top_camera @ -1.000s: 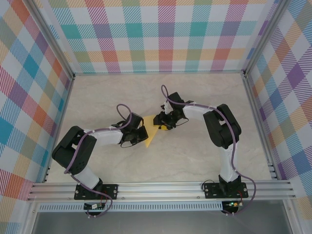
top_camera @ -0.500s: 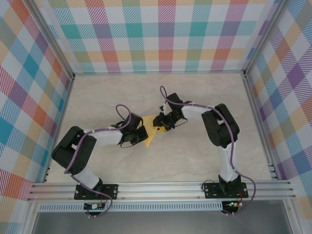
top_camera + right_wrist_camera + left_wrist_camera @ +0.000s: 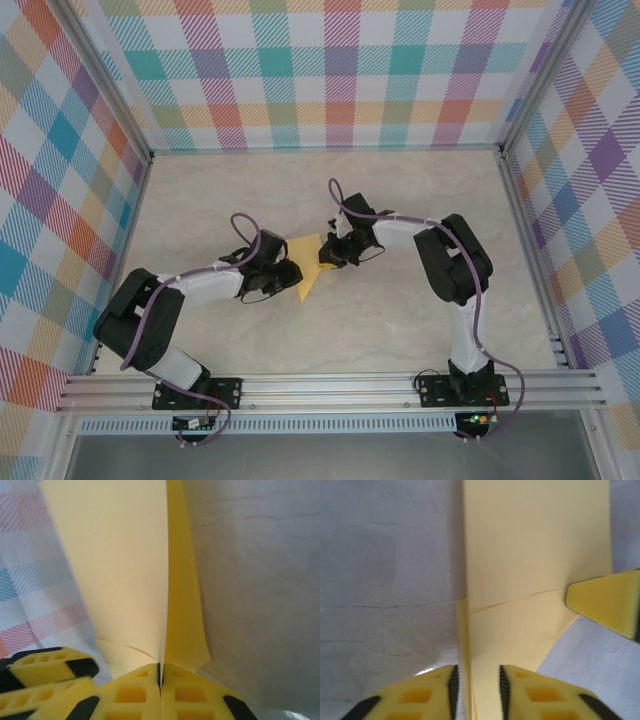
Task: Fold a paper plane with a square sheet of paper (pick it up from the middle)
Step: Fourth fold the wing at the center of the table.
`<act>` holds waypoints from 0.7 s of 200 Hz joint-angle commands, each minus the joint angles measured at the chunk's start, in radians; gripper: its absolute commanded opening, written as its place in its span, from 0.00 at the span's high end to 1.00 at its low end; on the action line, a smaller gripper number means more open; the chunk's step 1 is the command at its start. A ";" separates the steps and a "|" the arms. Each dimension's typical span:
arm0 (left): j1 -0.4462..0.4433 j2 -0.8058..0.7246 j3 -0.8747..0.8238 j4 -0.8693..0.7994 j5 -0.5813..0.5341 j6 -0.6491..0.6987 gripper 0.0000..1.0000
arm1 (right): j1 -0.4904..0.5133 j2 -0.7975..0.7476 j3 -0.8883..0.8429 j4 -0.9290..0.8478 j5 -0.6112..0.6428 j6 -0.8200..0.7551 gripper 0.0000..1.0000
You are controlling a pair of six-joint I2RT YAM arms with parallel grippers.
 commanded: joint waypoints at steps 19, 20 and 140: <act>0.015 -0.123 0.040 -0.109 -0.053 0.068 0.47 | 0.007 -0.222 -0.138 0.060 0.224 0.119 1.00; 0.016 -0.125 0.040 -0.111 -0.053 0.068 0.46 | 0.007 -0.227 -0.142 0.061 0.229 0.124 1.00; 0.018 -0.350 0.013 -0.112 -0.129 0.258 0.10 | 0.134 -0.457 -0.194 -0.103 0.693 0.544 1.00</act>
